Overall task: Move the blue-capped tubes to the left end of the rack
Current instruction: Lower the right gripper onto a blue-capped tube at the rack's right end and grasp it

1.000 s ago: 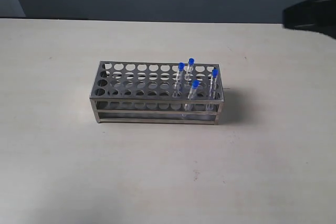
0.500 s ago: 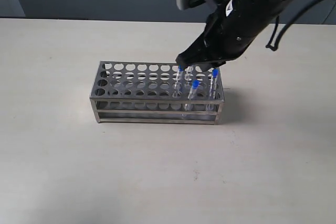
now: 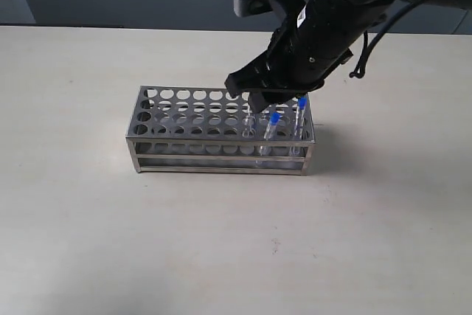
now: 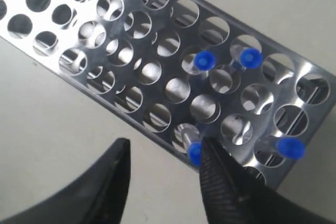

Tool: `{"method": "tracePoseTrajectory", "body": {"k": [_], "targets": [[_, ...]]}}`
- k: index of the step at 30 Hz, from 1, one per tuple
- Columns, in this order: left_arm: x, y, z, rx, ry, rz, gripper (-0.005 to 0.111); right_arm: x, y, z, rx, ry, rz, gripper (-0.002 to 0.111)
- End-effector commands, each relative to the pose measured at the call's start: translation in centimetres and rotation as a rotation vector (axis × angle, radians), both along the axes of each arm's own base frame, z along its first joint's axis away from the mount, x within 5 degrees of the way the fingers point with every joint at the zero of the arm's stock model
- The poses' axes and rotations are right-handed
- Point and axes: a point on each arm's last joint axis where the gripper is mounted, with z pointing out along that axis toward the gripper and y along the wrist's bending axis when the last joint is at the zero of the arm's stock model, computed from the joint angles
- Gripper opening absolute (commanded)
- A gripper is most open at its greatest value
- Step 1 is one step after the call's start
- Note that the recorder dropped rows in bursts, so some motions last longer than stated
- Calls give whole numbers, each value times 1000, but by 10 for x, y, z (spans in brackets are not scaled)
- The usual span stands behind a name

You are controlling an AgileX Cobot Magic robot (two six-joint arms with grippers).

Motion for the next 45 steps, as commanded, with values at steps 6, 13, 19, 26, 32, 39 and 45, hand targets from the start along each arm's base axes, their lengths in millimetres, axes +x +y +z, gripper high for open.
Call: {"method": "tracePoseTrajectory", "body": {"k": [6, 13, 19, 26, 32, 39, 45], "targets": [[0, 0, 2, 3, -6, -7, 1, 3, 1, -11, -33, 22, 5, 42], [0, 0, 2, 3, -6, -7, 1, 7, 5, -30, -66, 68, 5, 42], [0, 0, 2, 3, -6, -7, 1, 7, 5, -35, -80, 83, 3, 25], [0, 0, 2, 3, -6, -7, 1, 7, 5, -37, -94, 95, 6, 23], [0, 0, 2, 3, -6, -7, 1, 8, 2, -38, -126, 75, 14, 44], [0, 0, 2, 3, -6, -7, 1, 11, -1, -39, -156, 52, 9, 45], [0, 0, 2, 3, -6, -7, 1, 14, 2, -38, -133, 17, 5, 45]]}}
